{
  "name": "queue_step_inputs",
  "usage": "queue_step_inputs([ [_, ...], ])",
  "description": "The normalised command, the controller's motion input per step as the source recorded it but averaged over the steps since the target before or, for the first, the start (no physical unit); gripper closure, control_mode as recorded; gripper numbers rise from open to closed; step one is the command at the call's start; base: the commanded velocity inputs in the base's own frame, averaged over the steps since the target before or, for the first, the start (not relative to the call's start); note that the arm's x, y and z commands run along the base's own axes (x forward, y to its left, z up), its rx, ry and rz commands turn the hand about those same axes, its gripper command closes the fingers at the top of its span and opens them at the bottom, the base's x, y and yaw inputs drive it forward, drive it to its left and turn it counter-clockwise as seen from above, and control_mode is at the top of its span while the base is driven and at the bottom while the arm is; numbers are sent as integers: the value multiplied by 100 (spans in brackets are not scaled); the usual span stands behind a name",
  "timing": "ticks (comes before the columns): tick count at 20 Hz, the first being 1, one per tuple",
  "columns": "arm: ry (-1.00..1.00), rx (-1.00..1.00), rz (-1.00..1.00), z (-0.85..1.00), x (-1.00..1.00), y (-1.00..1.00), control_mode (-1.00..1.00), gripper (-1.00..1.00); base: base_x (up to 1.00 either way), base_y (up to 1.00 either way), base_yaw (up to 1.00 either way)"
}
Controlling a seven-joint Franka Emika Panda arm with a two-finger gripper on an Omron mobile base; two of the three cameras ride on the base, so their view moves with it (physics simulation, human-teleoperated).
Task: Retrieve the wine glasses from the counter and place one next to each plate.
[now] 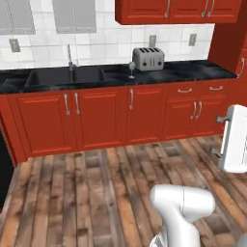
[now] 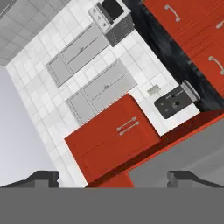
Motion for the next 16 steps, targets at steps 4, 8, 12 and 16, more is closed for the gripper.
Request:
queue_step_inputs([
  [4, 0, 0, 0, 0, 0, 0, 100, -100, 100, 2, 0],
  [8, 0, 0, 0, 0, 0, 0, 100, -100, 100, -23, -1],
  [12, 0, 0, 0, 0, 0, 0, 100, -100, 100, 2, -3],
  [16, 0, 0, 0, 0, 0, 0, 100, -100, 94, 45, 0],
])
